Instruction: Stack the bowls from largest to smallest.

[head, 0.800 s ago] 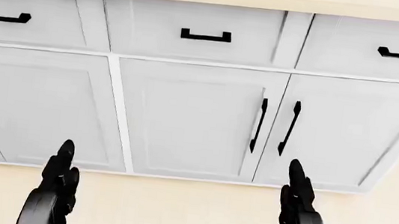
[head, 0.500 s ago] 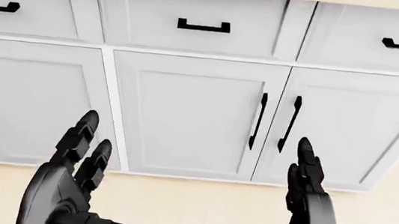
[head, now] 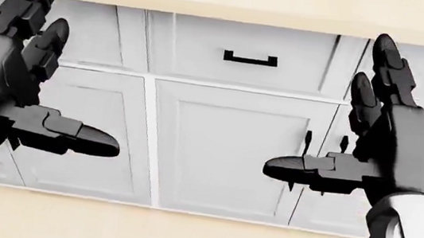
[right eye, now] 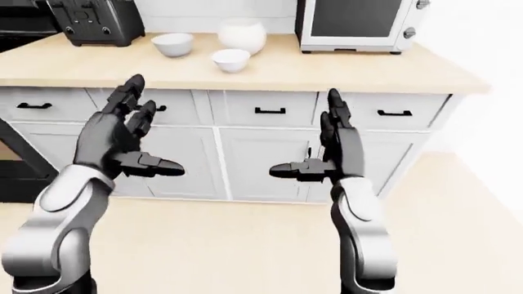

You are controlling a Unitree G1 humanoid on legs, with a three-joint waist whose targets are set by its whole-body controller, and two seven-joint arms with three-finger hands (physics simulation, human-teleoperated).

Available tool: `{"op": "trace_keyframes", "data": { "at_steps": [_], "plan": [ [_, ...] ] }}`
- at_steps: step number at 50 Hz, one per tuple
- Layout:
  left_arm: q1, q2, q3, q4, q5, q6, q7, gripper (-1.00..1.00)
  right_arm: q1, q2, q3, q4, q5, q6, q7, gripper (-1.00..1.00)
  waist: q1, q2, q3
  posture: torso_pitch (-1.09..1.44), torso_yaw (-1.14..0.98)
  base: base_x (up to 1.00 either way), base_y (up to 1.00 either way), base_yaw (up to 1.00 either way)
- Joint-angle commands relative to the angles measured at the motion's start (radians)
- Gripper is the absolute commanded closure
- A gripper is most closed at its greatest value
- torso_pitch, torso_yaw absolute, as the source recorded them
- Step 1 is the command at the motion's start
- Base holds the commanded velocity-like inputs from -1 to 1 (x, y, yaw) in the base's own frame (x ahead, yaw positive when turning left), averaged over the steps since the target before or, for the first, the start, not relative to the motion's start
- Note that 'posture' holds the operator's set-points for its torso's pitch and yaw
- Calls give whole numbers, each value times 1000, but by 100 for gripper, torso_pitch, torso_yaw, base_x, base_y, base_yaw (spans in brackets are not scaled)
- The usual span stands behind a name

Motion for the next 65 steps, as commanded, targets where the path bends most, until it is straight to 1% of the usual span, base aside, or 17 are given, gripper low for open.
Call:
{"op": "trace_keyframes", "data": {
  "at_steps": [1, 2, 7, 9, 13, 17, 25, 28, 33, 43, 45, 47, 48, 57, 61, 62, 65],
  "plan": [
    [-41, 17, 56, -35, 6, 21, 3, -100, -42, 0, 31, -47, 30, 10, 2, -100, 9, 14, -11, 0, 0, 0, 0, 100],
    [-49, 20, 62, -32, 0, 23, 5, -100, -48, -2, 30, -51, 33, 15, -1, -100, 9, 55, -20, 0, 0, 0, 0, 100],
    [-113, 46, 88, -64, -73, 104, 41, -100, -94, -24, 13, -77, 60, 60, -22, -100, 17, 8, -13, 0, 0, 0, 15, 80],
    [-140, 54, 90, -73, -102, 132, 52, -100, -107, -32, 7, -92, 71, 74, -29, -100, 16, -69, 7, 0, 0, 9, 37, 0],
    [-150, 62, 84, -63, -133, 131, 66, -100, -114, -38, 9, -106, 82, 79, -29, -100, -26, -140, 43, 0, 0, 47, 31, 0],
    [-161, 69, 83, -77, -153, 150, 79, -100, -125, -47, -5, -135, 105, 111, -37, -100, -14, -93, 7, 0, 0, 51, 31, 0],
    [-187, 99, 108, -77, -206, 168, 103, -100, -134, -49, -3, -132, 120, 111, -45, -100, -33, 1, 18, 0, 0, 54, 31, 0],
    [-197, 109, 105, -80, -222, 178, 113, -100, -128, -43, 7, -124, 120, 95, -48, -100, -31, 94, -4, 0, 0, 56, 31, 0],
    [-206, 117, 115, -72, -252, 176, 132, -100, -147, -59, -15, -160, 147, 142, -57, -100, -14, 37, 11, 0, 0, 64, 25, 0],
    [-220, 120, 98, -80, -272, 183, 143, -100, -164, -78, -48, -179, 215, 162, -87, -100, -36, 34, -1, 0, 0, 59, 3, -7],
    [-223, 119, 99, -93, -278, 197, 148, -100, -167, -86, -53, -178, 228, 160, -90, -100, -52, 1, -5, 0, 0, 11, 0, -100],
    [-226, 120, 96, -92, -279, 197, 148, -100, -171, -95, -64, -195, 249, 176, -101, -100, -56, -99, 23, 0, 0, 4, 0, -100],
    [-229, 120, 97, -101, -282, 207, 151, -100, -173, -101, -68, -198, 258, 179, -104, -100, -39, -52, 33, 0, 0, 4, 0, -100],
    [-243, 140, 121, -122, -315, 237, 163, -100, -200, -146, -101, -231, 338, 219, -145, -100, -24, -19, 3, 0, 0, 4, 0, -100],
    [-250, 147, 123, -132, -331, 251, 174, -100, -220, -165, -115, -242, 373, 240, -166, -100, -3, 99, -48, 0, 0, 4, 0, -100],
    [-246, 149, 124, -137, -334, 252, 175, -100, -226, -171, -124, -245, 387, 246, -173, -100, 5, 49, -5, 0, 0, 3, 0, -100],
    [-246, 150, 119, -140, -336, 254, 180, -100, -242, -192, -138, -251, 426, 256, -189, -100, 4, 53, -15, 0, 0, 4, 0, -96]
  ]
}}
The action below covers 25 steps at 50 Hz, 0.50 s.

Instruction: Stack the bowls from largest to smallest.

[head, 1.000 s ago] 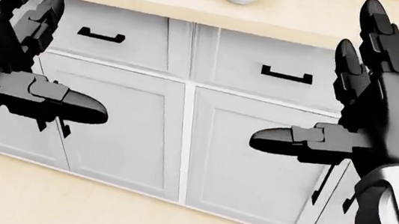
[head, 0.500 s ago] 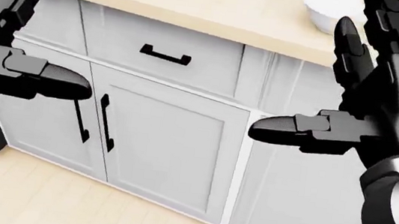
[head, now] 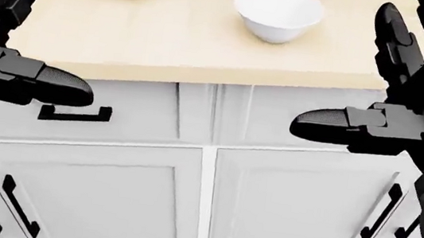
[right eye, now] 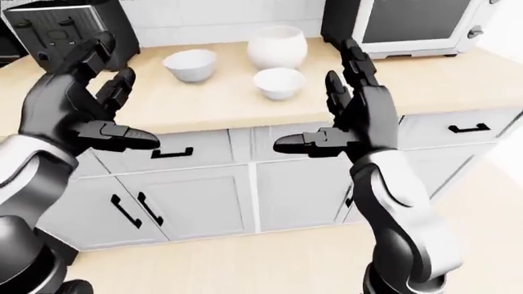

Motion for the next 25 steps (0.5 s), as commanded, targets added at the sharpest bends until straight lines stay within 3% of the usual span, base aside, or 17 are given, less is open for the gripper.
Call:
{"op": "trace_keyframes", "data": {
  "at_steps": [1, 2, 3, 5, 6, 7, 8, 10, 14, 18, 20, 21, 22, 24, 25],
  "plan": [
    [-28, 3, -7, -39, -6, -33, 2, -100, -46, -27, -29, -37, 28, -41, -19, -100, 0, -3, -31, 0, 0, 2, 0, -61],
    [-31, 2, -10, -37, -3, -34, 1, -100, -50, -34, -26, -35, 35, -42, -22, -100, 12, -17, -36, 0, 0, 4, -41, 0],
    [-39, 1, -7, -39, -6, -25, 4, -100, -55, -42, -23, -37, 38, -40, -28, -100, -8, 7, -35, 0, 0, 4, -4, 0],
    [-46, 1, -6, -45, -10, -15, 6, -100, -52, -50, -18, -37, 40, -42, -30, -100, -2, -39, -42, 0, 0, 14, 0, 0],
    [-49, 2, -5, -45, -11, -13, 7, -100, -50, -51, -15, -35, 38, -47, -28, -100, 3, -58, -31, 0, 0, 46, 0, 0],
    [-52, 3, -3, -46, -13, -10, 7, -100, -50, -52, -12, -34, 36, -48, -27, -100, 10, -75, 0, 0, 0, 54, -3, 0],
    [-56, 4, -3, -44, -15, -9, 8, -100, -57, -52, -12, -37, 40, -41, -31, -100, 17, -97, 8, 0, 0, 59, -9, 0],
    [-54, 3, -4, -48, -17, -7, 10, -100, -63, -56, -17, -28, 44, -43, -29, -100, 23, -111, 6, 0, 0, 64, -20, 0],
    [-60, 1, -6, -58, -22, 5, 17, -100, -67, -67, -24, -36, 59, -37, -31, -100, 33, -92, -16, 0, 0, 69, -35, 0],
    [-52, 0, -11, -57, -19, -2, 17, -100, -62, -80, -35, -28, 66, -49, -14, -100, 50, -103, -16, 0, 0, 72, -36, 0],
    [-64, 0, -11, -55, -20, 5, 19, -100, -64, -87, -38, -37, 74, -43, -19, -100, 47, -144, -25, 0, 0, 73, -36, 0],
    [-68, 1, -10, -55, -21, 7, 19, -100, -64, -88, -37, -38, 75, -47, -18, -100, 37, -199, -36, 0, 0, 73, -30, 0],
    [-66, 0, -7, -60, -25, 10, 20, -100, -59, -88, -34, -35, 69, -60, -12, -100, 43, -151, -8, 0, 0, 73, -16, 0],
    [-53, -3, -7, -59, -24, -2, 18, -100, -59, -87, -32, -38, 69, -73, -6, -100, 41, -174, -4, 0, 0, 52, 0, 0],
    [-55, -2, -7, -55, -24, -5, 18, -100, -62, -88, -31, -40, 71, -74, -4, -100, 39, -180, -22, 0, 0, 33, 0, 0]
  ]
}}
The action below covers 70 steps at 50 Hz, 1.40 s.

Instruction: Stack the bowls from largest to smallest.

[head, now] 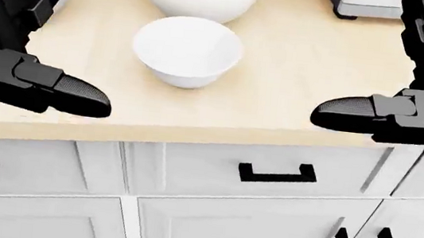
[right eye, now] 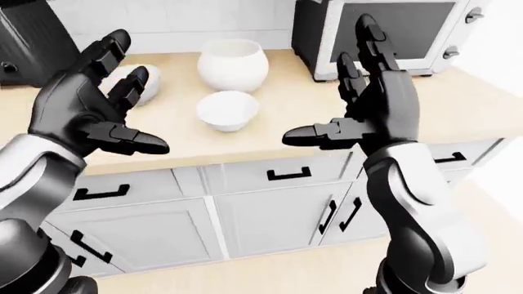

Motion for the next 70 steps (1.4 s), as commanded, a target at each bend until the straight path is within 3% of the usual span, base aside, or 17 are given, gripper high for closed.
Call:
{"op": "trace_keyframes", "data": {
  "at_steps": [1, 8, 10, 11, 14, 21, 24, 25, 27, 35, 36, 41, 52, 56, 58, 61, 70],
  "plan": [
    [-41, 17, 33, -25, 2, -29, 10, -100, -42, -10, 0, -37, 14, -34, 7, -100, 4, 2, -22, 0, 0, 29, 0, 0],
    [-73, 48, 58, -21, -41, -5, 29, -100, -60, -15, 12, -63, 15, -11, 15, -100, 36, 88, 10, 0, 0, 11, 0, 50],
    [-82, 61, 69, -20, -58, 2, 35, -100, -62, -13, 15, -66, 17, -16, 21, -100, 58, 207, -11, 0, 0, 6, 0, 100],
    [-85, 67, 72, -21, -67, 5, 39, -100, -63, -13, 17, -65, 17, -20, 24, -100, 18, 136, 13, 0, 0, 5, 0, 100],
    [-87, 77, 72, -21, -85, 5, 53, -100, -67, -15, 22, -76, 10, -14, 24, -100, 36, 129, -17, 0, 0, 6, 0, 88],
    [-127, 116, 100, -36, -162, 50, 97, -100, -104, -42, 1, -99, 49, 30, -2, -100, 9, 105, 19, 0, 0, 0, 2, 0],
    [-119, 131, 100, -33, -180, 39, 106, -100, -97, -40, 15, -100, 45, 26, 5, -100, 21, 13, -34, 0, 0, 0, 0, 27],
    [-116, 134, 102, -30, -185, 35, 107, -100, -97, -39, 16, -101, 44, 26, 6, -100, 7, 65, -21, 0, 0, 0, 0, 95],
    [-110, 140, 99, -29, -192, 28, 113, -100, -100, -37, 15, -98, 42, 23, 9, -100, -1, 37, -28, 0, 0, 0, 0, 95],
    [-125, 161, 96, -16, -215, 27, 130, -100, -109, -42, 5, -102, 58, 32, 2, -100, -29, 104, -19, 0, 0, 0, 6, 77],
    [-125, 162, 96, -16, -219, 27, 132, -100, -108, -43, 5, -97, 57, 28, 3, -100, -3, 75, -17, 0, 0, 0, 24, 0],
    [-115, 173, 98, -8, -220, 11, 129, -100, -107, -51, 16, -99, 48, 29, 0, -100, -7, 156, -22, 0, 0, 1, 26, 0],
    [-112, 200, 113, -19, -260, 18, 142, -100, -117, -47, 5, -93, 69, 23, -12, -100, -44, 122, 21, 0, 0, 1, 8, 0],
    [-115, 210, 127, -37, -297, 38, 165, -100, -132, -52, 19, -113, 75, 52, -29, -100, -32, 93, -3, 0, 0, 0, 2, 0],
    [-112, 213, 125, -40, -307, 37, 171, -100, -132, -49, 29, -103, 61, 45, -25, -100, -35, 40, -6, 0, 0, 0, 24, 0],
    [-98, 222, 133, -51, -323, 37, 177, -100, -131, -38, 37, -106, 51, 49, -20, -100, -30, 38, -14, 0, 0, 0, 35, 0],
    [-73, 250, 131, -63, -338, 23, 177, -100, -132, -19, 40, -97, 23, 49, -3, -100, -47, 145, -7, 0, 0, 0, 34, 0]
  ]
}}
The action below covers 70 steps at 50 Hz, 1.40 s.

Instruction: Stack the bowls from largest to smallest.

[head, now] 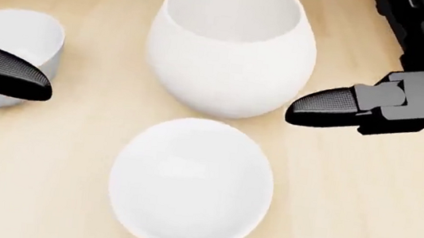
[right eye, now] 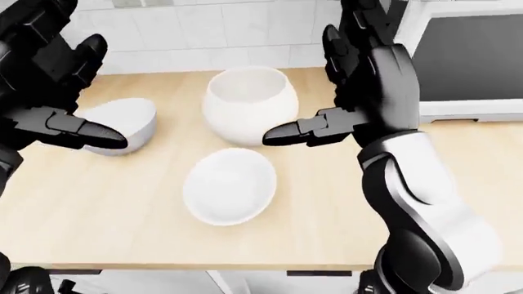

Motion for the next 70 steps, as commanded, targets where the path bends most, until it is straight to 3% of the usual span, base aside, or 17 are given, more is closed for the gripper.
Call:
{"op": "trace_keyframes", "data": {
  "at_steps": [1, 2, 3, 6, 7, 10, 12, 14, 15, 19, 22, 25, 31, 37, 50, 64, 70],
  "plan": [
    [-4, 8, 4, -5, 19, -27, 1, -100, -29, -3, -5, -22, 7, -11, 4, -100, 3, 38, -33, 0, 0, 0, 17, 0],
    [-3, 7, 2, -4, 23, -28, -2, -100, -27, -5, -5, -21, 4, -14, 8, -100, 2, 35, -35, 0, 0, 0, 16, 0],
    [-3, 6, -1, -7, 28, -27, -5, -100, -25, -7, -2, -19, -1, -16, 11, -100, 6, 17, -22, 0, 0, 0, 16, 0],
    [-8, -1, 2, -14, 30, -17, -6, -100, -15, -1, -1, -16, -16, -20, 20, -100, 14, -18, -28, 0, 0, 0, 17, 0],
    [-6, -5, -6, -19, 36, -18, -8, -100, -21, 5, -13, -15, -4, -14, 16, -100, 16, -43, -7, 0, 0, 0, 0, 0],
    [-26, -9, -10, -41, 35, 2, -5, -100, -23, -10, -28, -17, 12, -13, 11, -100, 18, -59, 5, 0, 0, 0, 0, 0],
    [-33, 4, -53, -57, 78, -25, -37, -100, -7, -17, -24, -12, 4, -29, 20, -100, 24, -83, 6, 0, 0, 0, 0, 0],
    [-30, -15, -100, -72, 148, -71, -101, -100, -8, -23, -38, -9, 13, -28, 18, -100, 37, -130, -4, 0, 0, 0, 0, 0],
    [-38, -17, -131, -80, 202, -98, -134, -100, -7, -27, -40, -7, 14, -30, 17, -100, 32, -96, 9, 0, 0, 0, 0, 0],
    [-114, -52, -161, -108, 324, -101, -210, -100, 2, -35, -53, 3, 25, -43, 14, -100, 32, -93, -3, 0, 0, 0, 0, 0],
    [-103, -54, -239, -120, 478, -175, -352, -100, -12, -53, -73, 8, 52, -32, 0, -100, 28, -88, -2, 0, 0, 0, 0, 0],
    [-50, -50, -351, -148, 708, -332, -570, -100, -10, -64, -66, 17, 63, -42, -12, -100, 28, -85, -5, 0, 0, 0, 0, 0],
    [26, -210, -390, -151, 1061, -527, -967, -100, -9, -68, -58, 22, 64, -52, -20, -100, 31, -95, -13, 0, 0, 0, 0, 0],
    [65, -340, -387, -144, 1252, -706, -1171, -100, -7, -74, -61, 21, 69, -55, -24, -100, 34, -108, -16, 0, 0, 0, 0, 0],
    [107, -483, -442, -111, 1418, -949, -1329, -99, -5, -103, -88, 40, 101, -75, -40, -100, 44, -124, -22, 0, 0, 0, 0, 0],
    [207, -550, -488, -60, 1466, -1084, -1348, -46, 1, -144, -107, 47, 161, -92, -76, -100, 50, -133, -17, 0, 0, 0, 0, 0],
    [261, -573, -511, -31, 1491, -1142, -1335, -40, 2, -153, -111, 47, 175, -96, -85, -100, 51, -137, -15, 0, 0, 0, 0, 0]
  ]
}}
